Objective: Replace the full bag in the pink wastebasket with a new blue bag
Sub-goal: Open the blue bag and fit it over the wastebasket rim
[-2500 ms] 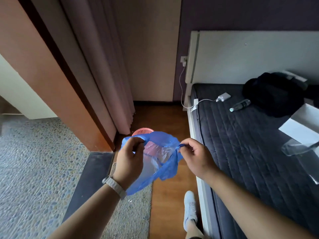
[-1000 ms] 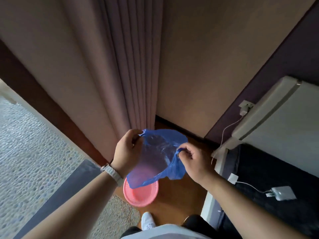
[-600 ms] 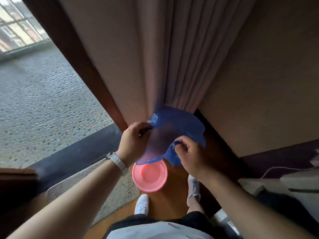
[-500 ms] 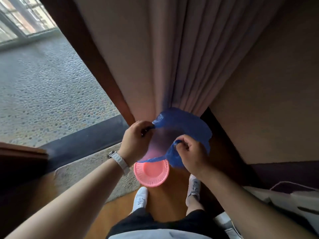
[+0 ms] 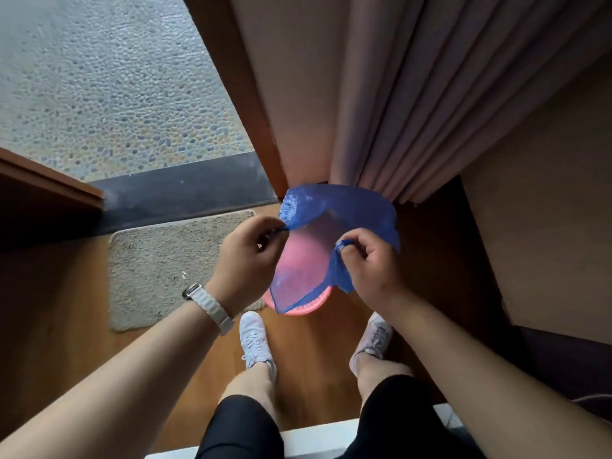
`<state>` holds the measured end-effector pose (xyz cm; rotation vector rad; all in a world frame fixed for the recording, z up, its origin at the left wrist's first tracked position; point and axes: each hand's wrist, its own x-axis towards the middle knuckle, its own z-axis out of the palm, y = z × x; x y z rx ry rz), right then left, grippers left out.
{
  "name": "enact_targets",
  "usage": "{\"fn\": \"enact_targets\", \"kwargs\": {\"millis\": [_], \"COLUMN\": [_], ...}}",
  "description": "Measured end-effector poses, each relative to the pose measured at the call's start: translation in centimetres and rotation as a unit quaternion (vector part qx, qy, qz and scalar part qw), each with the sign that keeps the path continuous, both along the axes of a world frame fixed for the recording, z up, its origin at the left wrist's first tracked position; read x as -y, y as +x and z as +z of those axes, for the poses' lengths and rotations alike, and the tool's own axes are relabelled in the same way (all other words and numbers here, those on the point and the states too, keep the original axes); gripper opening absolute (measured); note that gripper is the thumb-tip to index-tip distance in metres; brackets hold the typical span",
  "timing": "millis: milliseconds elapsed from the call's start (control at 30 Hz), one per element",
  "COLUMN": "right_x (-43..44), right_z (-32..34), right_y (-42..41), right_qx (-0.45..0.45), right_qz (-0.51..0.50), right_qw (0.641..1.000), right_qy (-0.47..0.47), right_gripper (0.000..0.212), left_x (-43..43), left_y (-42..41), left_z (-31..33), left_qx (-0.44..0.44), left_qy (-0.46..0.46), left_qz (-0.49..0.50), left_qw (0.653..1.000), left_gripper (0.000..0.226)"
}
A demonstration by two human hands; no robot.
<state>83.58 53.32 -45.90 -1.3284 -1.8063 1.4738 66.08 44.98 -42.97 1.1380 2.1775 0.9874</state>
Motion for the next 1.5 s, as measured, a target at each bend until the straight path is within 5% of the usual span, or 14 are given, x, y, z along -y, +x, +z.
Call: {"fn": "enact_targets", "kwargs": {"millis": [367, 733, 1033, 1200, 1367, 1500], "right_x": [7.5, 16.8, 17.6, 15.4, 12.7, 10.7], "right_z": [-15.3, -15.5, -15.6, -18.2, -21.3, -23.5], "right_y": [-0.8, 4.3, 5.7, 6.5, 8.3, 8.2], "right_qx": [-0.019, -0.037, -0.076, -0.024, 0.022, 0.073], "right_qz": [0.065, 0.127, 0.142, 0.119, 0.112, 0.123], "right_qw": [0.995, 0.982, 0.981, 0.976, 0.944, 0.938], "right_qy": [0.075, 0.133, 0.104, 0.181, 0.311, 0.317], "right_gripper": [0.014, 0.019, 0.009, 0.032, 0.055, 0.072], "left_x": [8.7, 18.7, 18.5, 16.2, 13.1, 11.0], "left_y": [2.9, 12.1, 12.2, 10.6, 8.2, 5.8], "left_z": [-14.7, -15.1, -16.1, -16.1, -16.1, -15.9], "left_qx": [0.025, 0.002, 0.045, 0.055, 0.055, 0.082], "left_qy": [0.109, 0.16, 0.149, 0.171, 0.199, 0.227], "left_qz": [0.025, 0.011, 0.014, 0.018, 0.054, 0.095], "left_qw": [0.993, 0.987, 0.988, 0.984, 0.977, 0.966], "left_gripper": [0.006, 0.01, 0.02, 0.029, 0.012, 0.017]}}
